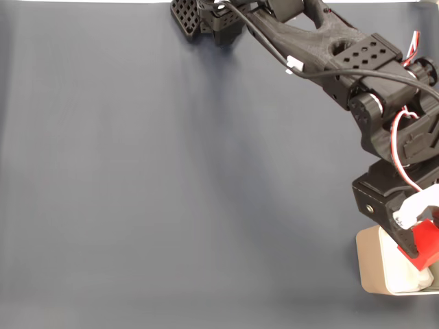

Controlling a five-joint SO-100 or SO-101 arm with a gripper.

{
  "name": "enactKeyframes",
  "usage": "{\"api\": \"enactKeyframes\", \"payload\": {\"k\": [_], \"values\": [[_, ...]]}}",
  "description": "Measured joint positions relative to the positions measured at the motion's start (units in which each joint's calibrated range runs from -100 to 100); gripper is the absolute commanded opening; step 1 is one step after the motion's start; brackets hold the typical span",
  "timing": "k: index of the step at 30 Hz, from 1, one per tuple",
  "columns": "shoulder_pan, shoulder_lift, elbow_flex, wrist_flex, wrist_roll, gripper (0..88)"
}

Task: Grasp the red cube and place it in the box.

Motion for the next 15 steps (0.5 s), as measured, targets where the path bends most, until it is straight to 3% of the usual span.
{"api": "enactKeyframes", "payload": {"k": [15], "values": [[-0.67,5.56,-3.98,0.00,0.05,0.2]]}}
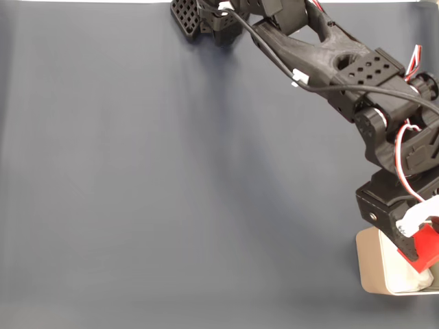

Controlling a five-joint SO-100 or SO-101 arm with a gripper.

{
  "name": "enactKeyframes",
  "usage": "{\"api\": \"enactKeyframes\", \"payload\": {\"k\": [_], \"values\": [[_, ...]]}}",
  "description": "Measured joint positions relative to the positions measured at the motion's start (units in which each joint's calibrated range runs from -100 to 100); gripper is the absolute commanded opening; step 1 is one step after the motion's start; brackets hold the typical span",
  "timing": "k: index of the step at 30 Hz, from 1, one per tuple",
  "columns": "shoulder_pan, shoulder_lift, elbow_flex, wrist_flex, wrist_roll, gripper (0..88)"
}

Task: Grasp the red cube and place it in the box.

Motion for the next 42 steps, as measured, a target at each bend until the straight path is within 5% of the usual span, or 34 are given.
{"api": "enactKeyframes", "payload": {"k": [36,39,42], "values": [[-1.26,0.00,0.00,-2.70,-0.10,0.7],[-1.26,0.00,0.00,-2.70,-0.10,5.9],[-1.26,0.00,0.00,-2.70,-0.24,23.9]]}}
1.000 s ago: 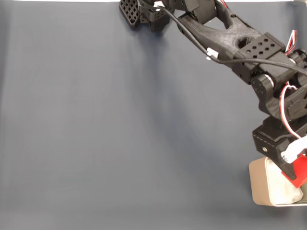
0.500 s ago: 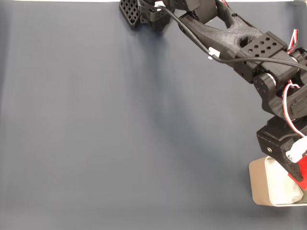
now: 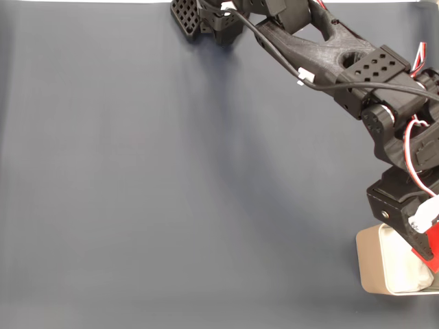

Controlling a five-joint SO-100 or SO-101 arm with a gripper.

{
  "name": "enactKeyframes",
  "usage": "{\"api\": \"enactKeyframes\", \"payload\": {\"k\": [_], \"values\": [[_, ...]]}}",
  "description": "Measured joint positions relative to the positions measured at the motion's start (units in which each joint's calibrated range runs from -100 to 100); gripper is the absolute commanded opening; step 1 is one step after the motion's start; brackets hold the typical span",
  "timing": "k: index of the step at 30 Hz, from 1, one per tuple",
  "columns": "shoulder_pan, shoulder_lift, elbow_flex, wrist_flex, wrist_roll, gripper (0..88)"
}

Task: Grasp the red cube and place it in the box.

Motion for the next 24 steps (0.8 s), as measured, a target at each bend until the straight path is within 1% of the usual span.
{"api": "enactKeyframes", "payload": {"k": [1,2,4,7,13,24], "values": [[0.00,0.00,0.00,0.00,-0.10,28.9],[0.00,0.00,0.00,0.00,-0.29,32.1],[0.07,0.00,0.00,-0.32,-0.68,35.8],[0.07,0.00,0.00,-1.19,-0.98,38.6],[0.37,0.00,0.00,-1.83,-1.03,41.4],[0.37,0.00,0.00,-2.39,-1.03,42.0]]}}
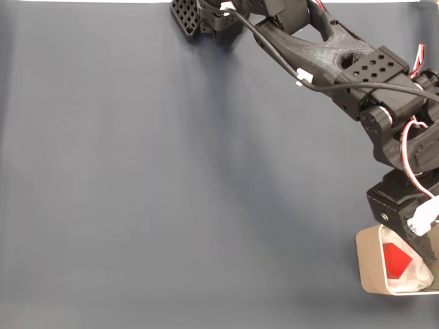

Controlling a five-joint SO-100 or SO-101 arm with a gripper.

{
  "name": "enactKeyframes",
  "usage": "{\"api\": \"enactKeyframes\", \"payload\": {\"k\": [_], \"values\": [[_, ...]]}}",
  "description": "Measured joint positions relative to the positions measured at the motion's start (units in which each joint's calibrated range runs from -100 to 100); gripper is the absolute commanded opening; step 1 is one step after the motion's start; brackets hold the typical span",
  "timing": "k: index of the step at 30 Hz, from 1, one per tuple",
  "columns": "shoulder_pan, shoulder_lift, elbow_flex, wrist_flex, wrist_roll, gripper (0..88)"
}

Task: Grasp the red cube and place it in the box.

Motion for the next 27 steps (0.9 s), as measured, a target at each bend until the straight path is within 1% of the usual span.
{"api": "enactKeyframes", "payload": {"k": [4,7,12,18,19,27], "values": [[0.22,0.00,0.00,0.00,0.00,40.7],[0.22,0.00,0.00,0.00,0.00,36.5],[1.11,0.00,0.00,-0.16,0.00,19.0],[3.04,-2.52,5.24,-2.63,-0.05,1.5],[3.41,-3.39,6.51,-2.86,-0.15,0.0],[7.49,-15.02,20.34,-5.73,-1.03,0.0]]}}
